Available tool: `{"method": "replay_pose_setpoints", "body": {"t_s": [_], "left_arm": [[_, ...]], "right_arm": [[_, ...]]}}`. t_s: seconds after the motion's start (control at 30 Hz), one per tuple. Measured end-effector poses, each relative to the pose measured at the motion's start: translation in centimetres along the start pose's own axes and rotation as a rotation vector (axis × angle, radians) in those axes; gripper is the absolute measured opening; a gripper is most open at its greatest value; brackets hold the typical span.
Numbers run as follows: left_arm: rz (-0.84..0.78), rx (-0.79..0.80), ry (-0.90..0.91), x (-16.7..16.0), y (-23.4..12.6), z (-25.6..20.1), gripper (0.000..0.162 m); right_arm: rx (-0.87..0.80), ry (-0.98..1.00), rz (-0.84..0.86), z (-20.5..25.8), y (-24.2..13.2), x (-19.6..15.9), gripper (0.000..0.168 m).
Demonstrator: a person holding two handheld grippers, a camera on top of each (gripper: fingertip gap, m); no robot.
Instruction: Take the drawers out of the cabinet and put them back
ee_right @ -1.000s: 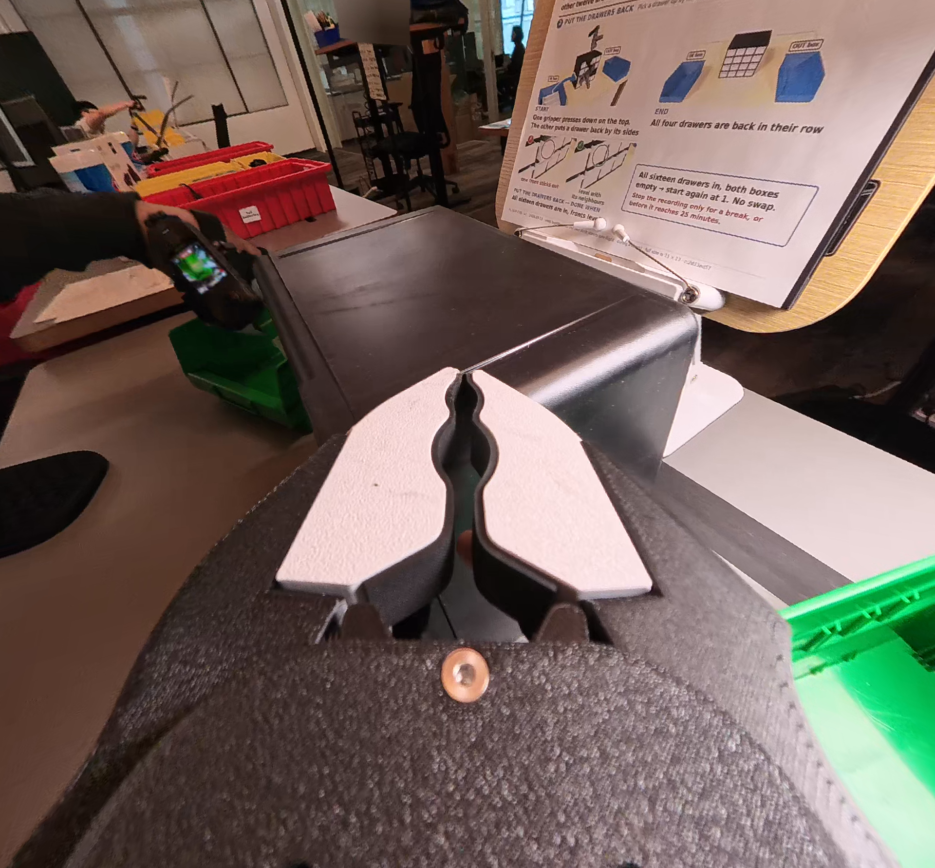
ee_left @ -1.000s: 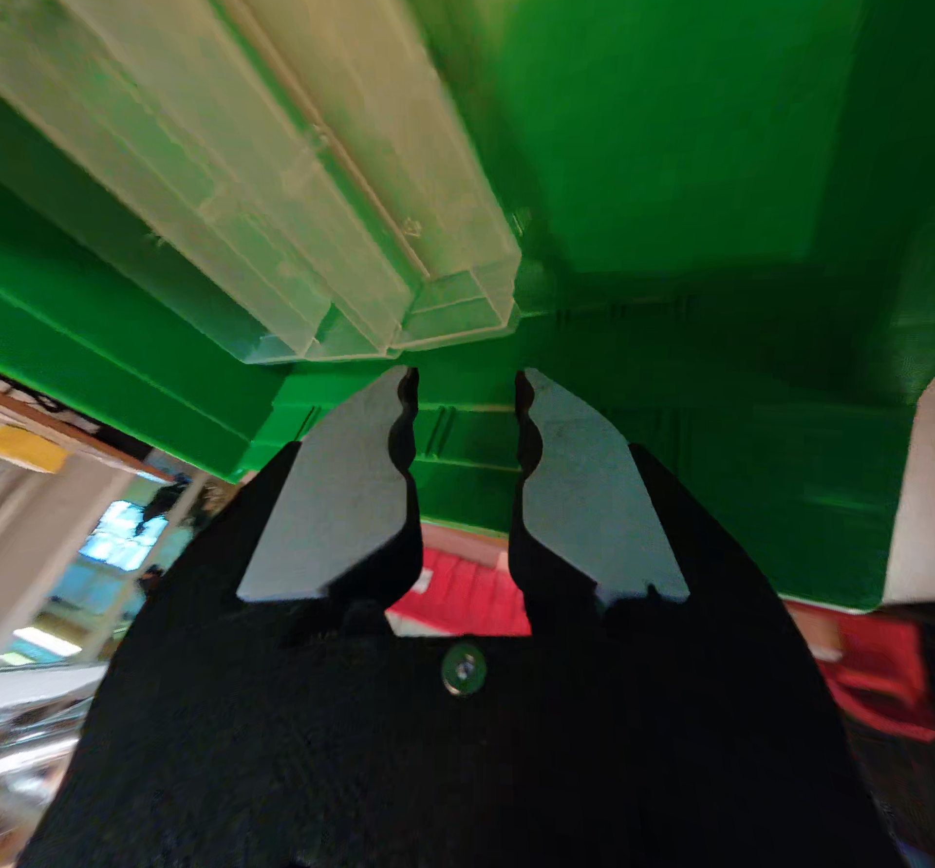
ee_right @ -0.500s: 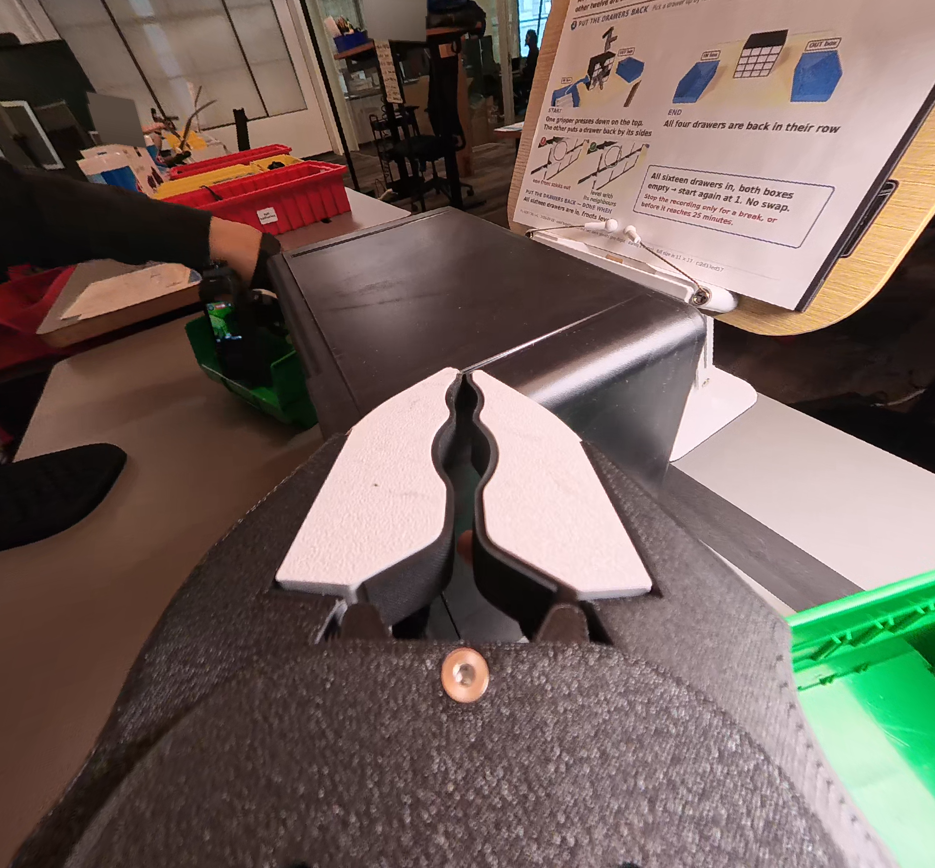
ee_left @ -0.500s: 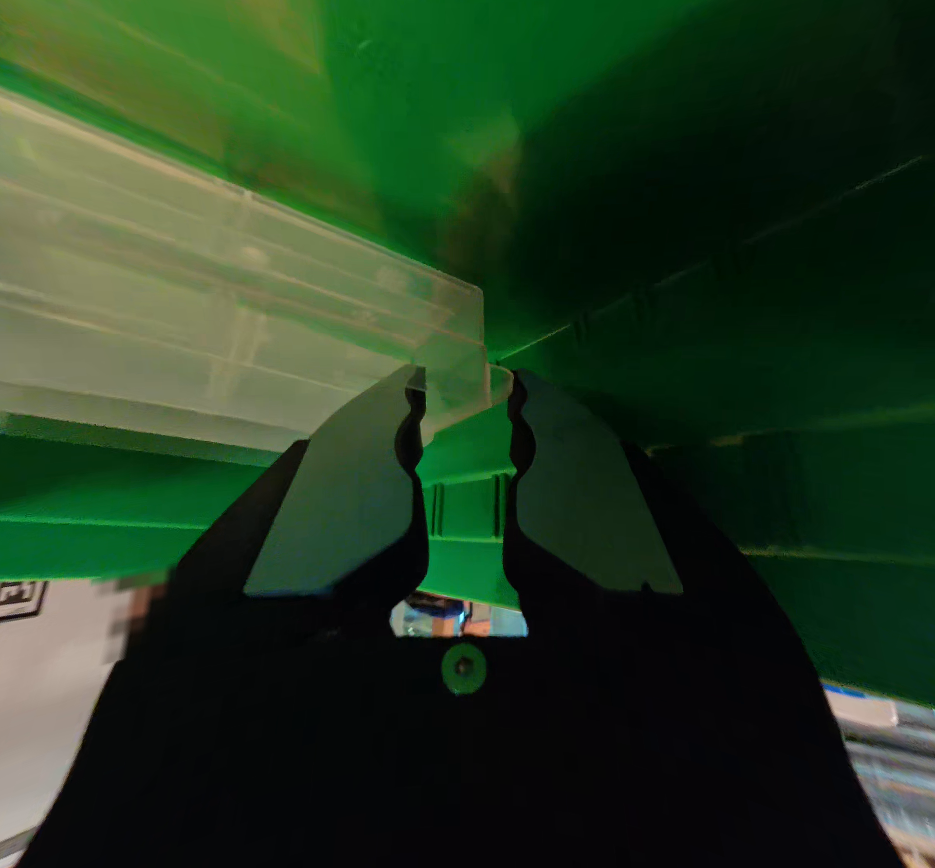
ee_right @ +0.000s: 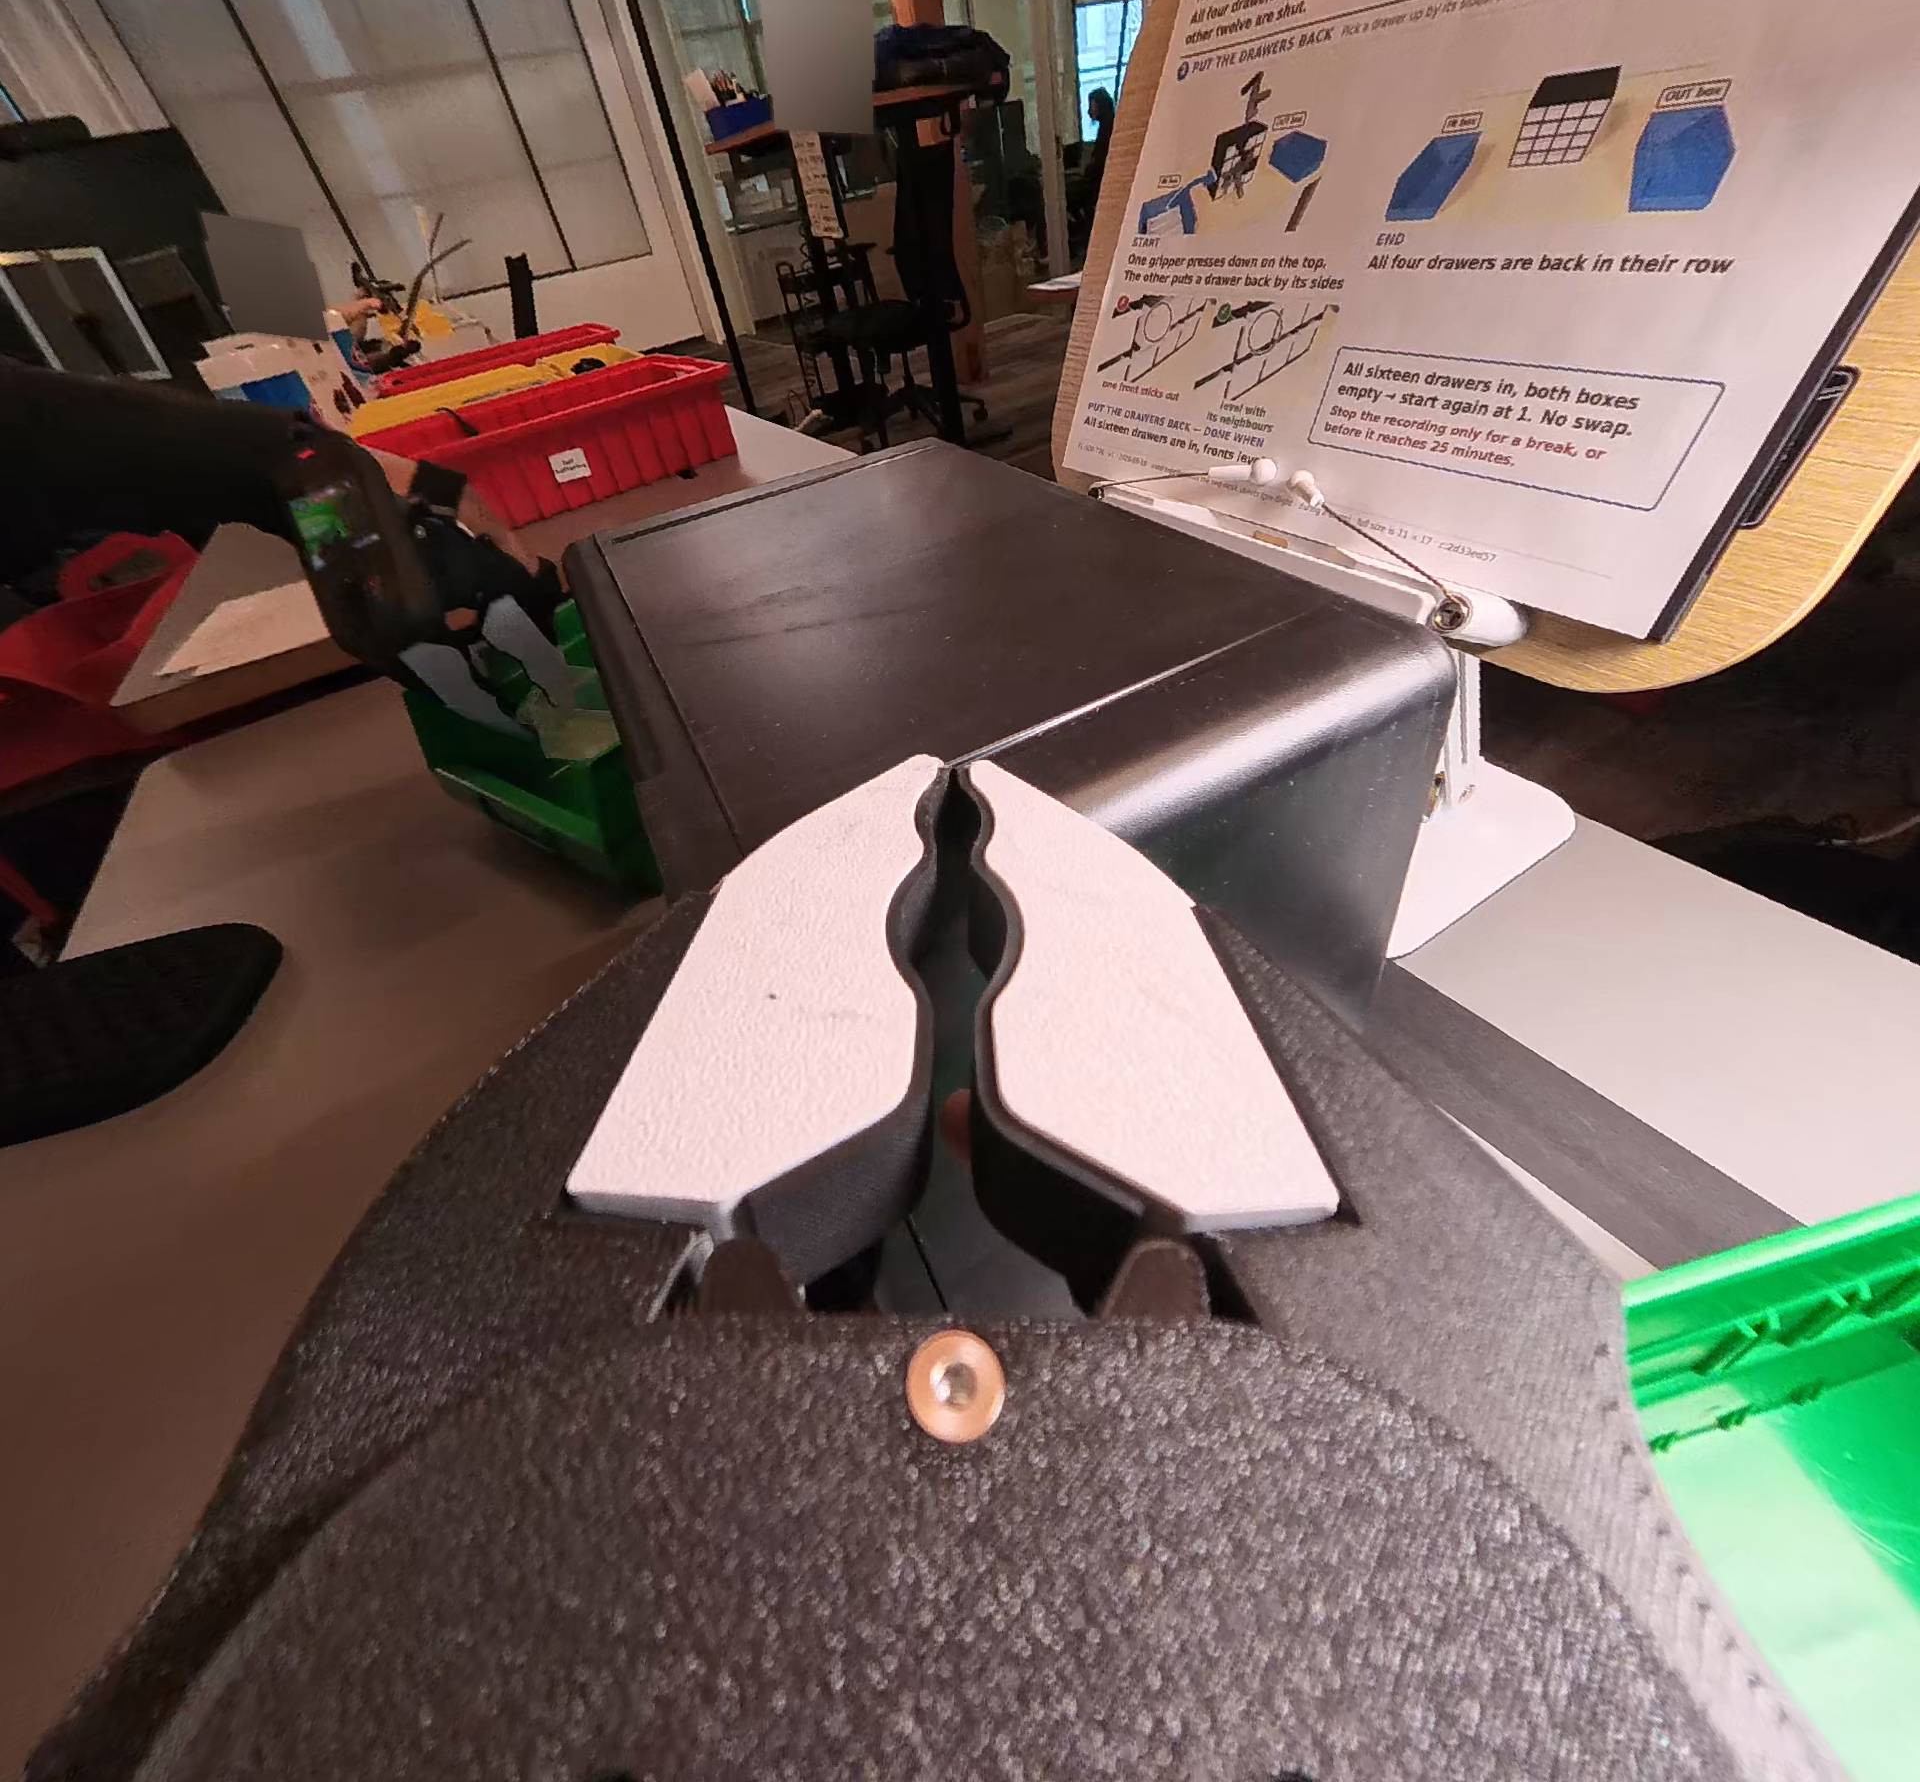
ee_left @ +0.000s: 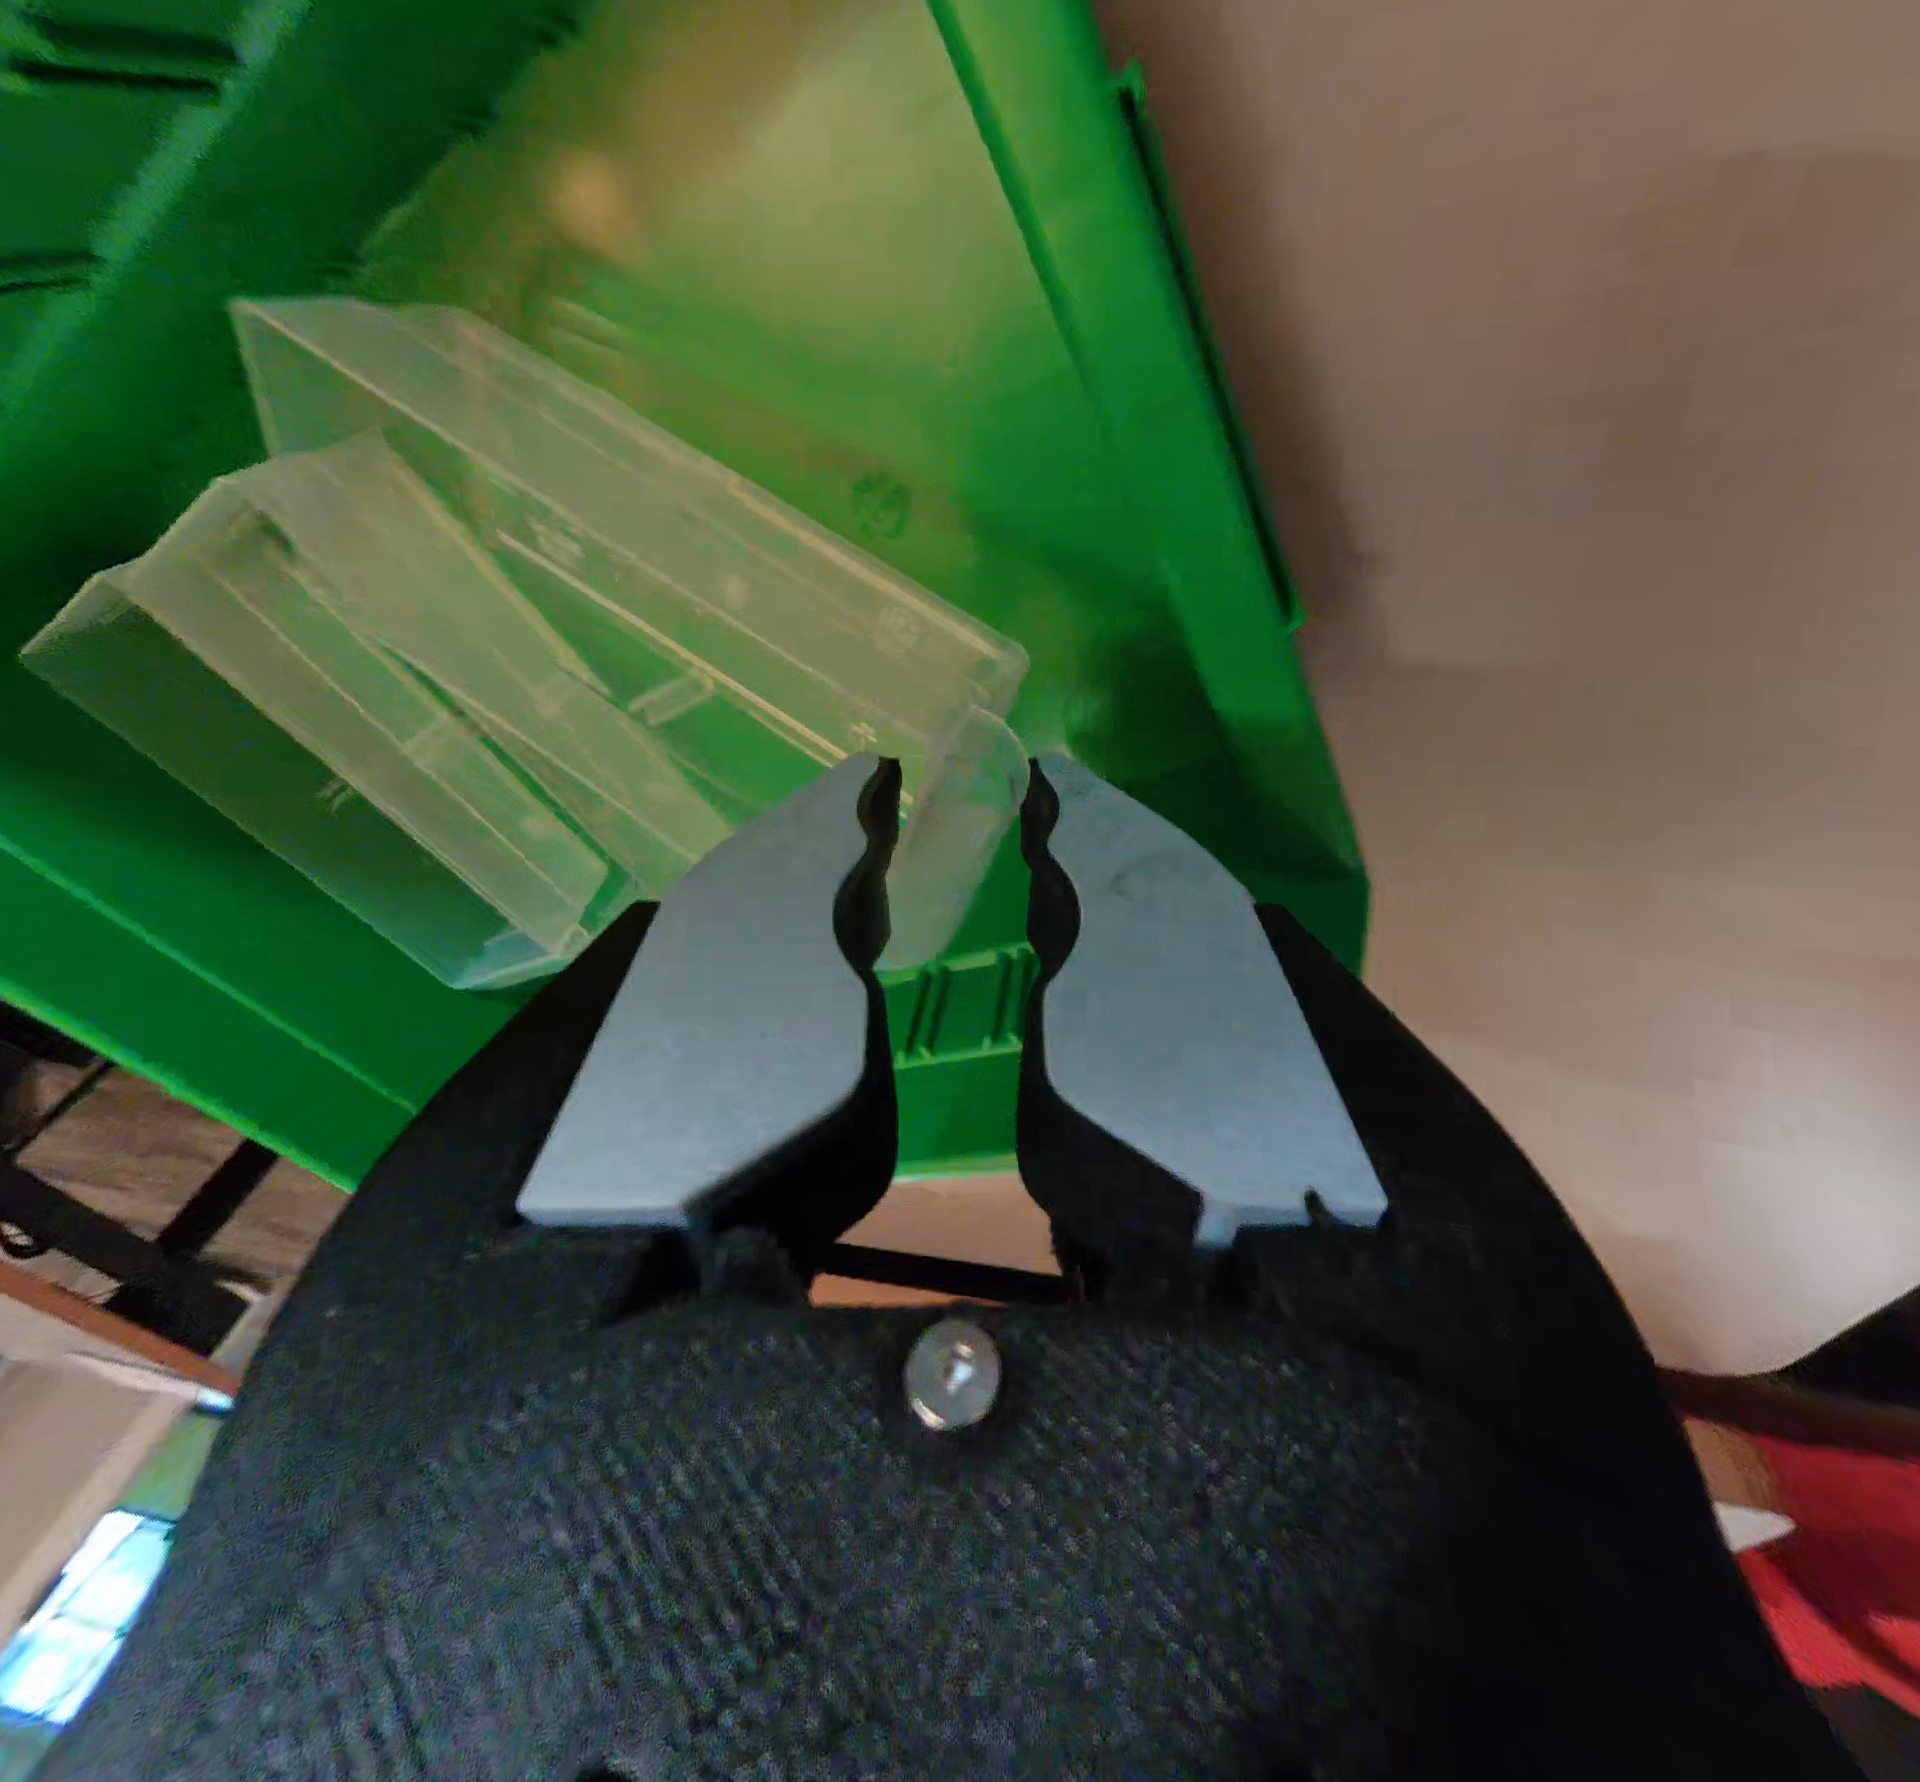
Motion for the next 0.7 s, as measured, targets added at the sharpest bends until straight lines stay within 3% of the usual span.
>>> {"method": "replay_pose_setpoints", "body": {"t_s": [0.37, 0.53, 0.7], "left_arm": [[-0.145, 0.206, -0.238, 3.4, -9.7, -1.0, 0.019], [-0.292, 0.255, -0.188, 9.6, -13.9, -4.0, 0.019], [-0.461, 0.230, -0.099, 17.1, -15.0, -6.6, 0.019]], "right_arm": [[-0.007, -0.012, 0.004, 0.1, 0.0, 0.0, 0.000], [-0.017, -0.017, 0.008, 0.2, 0.0, 0.0, 0.000], [-0.028, -0.019, 0.009, 0.2, 0.0, 0.0, 0.000]]}}
Point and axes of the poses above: each gripper's, where its closed fingertips meet, y out along the fingers, x out of its top, z = x × y across the jaws, the point moved 6 cm from there along -y, back along the fingers, and after that the axes turned 14 degrees about y, right-handed, at the moved point
